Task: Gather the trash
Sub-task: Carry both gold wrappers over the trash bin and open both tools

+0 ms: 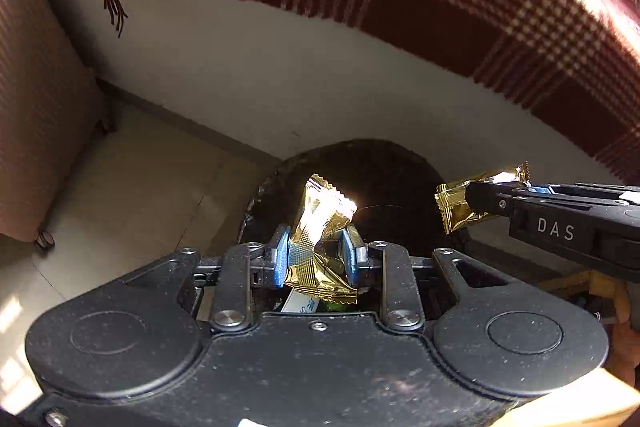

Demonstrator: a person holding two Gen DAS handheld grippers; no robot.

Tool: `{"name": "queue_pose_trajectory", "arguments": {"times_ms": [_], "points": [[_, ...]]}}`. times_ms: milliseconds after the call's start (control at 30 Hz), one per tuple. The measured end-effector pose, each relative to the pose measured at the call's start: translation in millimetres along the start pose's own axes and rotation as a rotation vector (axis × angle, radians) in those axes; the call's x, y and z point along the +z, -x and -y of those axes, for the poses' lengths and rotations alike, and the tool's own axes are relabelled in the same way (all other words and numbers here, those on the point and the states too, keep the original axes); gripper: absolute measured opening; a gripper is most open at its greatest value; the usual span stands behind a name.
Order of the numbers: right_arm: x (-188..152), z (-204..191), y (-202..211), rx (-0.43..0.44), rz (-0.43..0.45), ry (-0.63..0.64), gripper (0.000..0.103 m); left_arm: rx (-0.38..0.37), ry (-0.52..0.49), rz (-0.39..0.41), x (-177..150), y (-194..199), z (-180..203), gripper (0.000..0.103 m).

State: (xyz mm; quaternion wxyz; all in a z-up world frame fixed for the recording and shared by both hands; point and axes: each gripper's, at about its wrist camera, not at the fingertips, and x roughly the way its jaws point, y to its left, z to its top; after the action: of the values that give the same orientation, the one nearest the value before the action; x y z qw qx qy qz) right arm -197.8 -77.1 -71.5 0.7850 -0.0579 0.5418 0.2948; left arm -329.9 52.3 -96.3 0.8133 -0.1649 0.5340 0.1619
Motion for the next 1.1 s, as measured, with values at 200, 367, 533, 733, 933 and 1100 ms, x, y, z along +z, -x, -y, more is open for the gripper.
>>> {"name": "queue_pose_trajectory", "arguments": {"times_ms": [200, 367, 533, 733, 933, 1100], "points": [[-14, 2, -47, -0.040, -0.084, 0.019, 0.023, 0.002, -0.026, -0.069, -11, -53, 2, 0.026], [-20, 13, -66, -0.051, -0.126, -0.012, 0.023, -0.002, -0.053, -0.099, -15, -75, 8, 0.026], [-24, 19, -72, -0.041, -0.138, -0.021, 0.038, -0.002, -0.067, -0.136, -12, -89, 12, 0.029], [-23, 20, -76, -0.027, -0.136, -0.030, 0.056, 0.009, -0.082, -0.161, -14, -94, 15, 0.039], [-22, 18, -76, -0.029, -0.132, -0.030, 0.057, 0.010, -0.078, -0.168, -15, -93, 12, 0.040], [-20, 17, -71, -0.029, -0.121, -0.036, 0.057, 0.011, -0.082, -0.164, -13, -91, 12, 0.040]]}}
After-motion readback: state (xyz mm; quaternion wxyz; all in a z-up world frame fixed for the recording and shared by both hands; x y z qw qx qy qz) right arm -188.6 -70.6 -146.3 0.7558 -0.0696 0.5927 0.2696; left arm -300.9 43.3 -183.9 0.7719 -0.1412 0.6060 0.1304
